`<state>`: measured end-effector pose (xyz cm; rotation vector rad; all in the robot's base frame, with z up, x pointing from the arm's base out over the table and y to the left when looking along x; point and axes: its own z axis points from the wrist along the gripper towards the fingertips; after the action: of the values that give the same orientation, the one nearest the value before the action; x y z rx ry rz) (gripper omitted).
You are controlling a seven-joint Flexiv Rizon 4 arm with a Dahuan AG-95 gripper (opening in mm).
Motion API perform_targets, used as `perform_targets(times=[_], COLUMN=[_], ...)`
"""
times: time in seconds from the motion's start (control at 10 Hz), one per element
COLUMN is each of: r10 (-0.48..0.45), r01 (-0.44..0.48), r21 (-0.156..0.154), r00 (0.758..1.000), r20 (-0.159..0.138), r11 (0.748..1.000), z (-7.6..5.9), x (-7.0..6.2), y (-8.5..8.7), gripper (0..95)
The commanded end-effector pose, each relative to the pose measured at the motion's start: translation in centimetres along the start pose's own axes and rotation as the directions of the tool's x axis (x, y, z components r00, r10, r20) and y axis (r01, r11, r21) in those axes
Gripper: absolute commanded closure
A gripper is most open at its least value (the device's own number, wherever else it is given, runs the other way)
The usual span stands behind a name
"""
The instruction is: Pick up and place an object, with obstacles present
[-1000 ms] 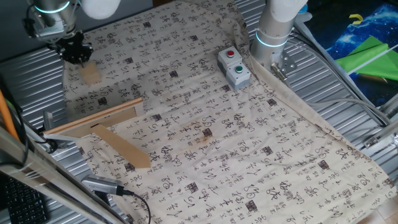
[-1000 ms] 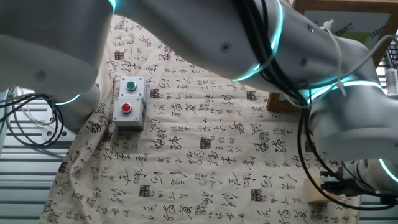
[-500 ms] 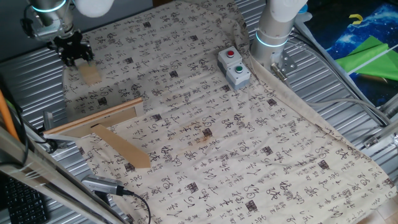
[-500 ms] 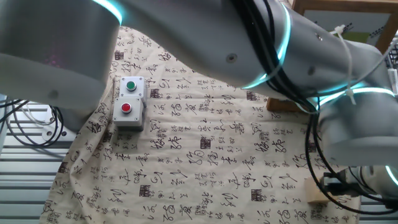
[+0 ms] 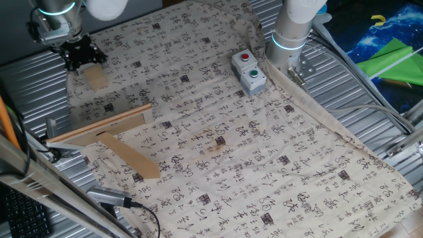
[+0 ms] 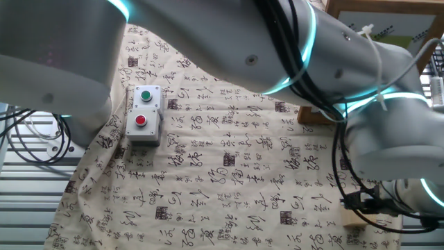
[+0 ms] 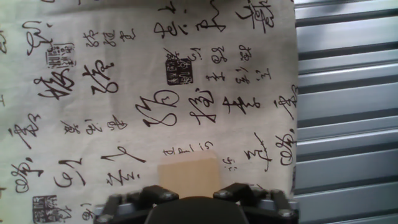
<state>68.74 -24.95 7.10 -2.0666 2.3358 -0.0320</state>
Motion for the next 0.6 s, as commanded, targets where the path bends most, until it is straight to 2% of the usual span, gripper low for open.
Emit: perform_targets(times=[0.1,0.3,0.4,0.6], r10=[-0.002,-0.003,-0.007,-0.010], r01=[0.002,0.003,0.007,0.010], r21=[0.006,0.008,0.010,0.011], r00=[1.000,1.000,1.000,1.000], r20=[-0.005,-0.007,-0.007,-0.003], r11=[1.000,1.000,1.000,1.000], z=[0.1,0.3,0.5,1.1], x=[-0.1,-0.1,-0.1,0.1], y=[0.1,0.2,0.2,0.1], gripper=[0.0,0.0,19.0,19.0])
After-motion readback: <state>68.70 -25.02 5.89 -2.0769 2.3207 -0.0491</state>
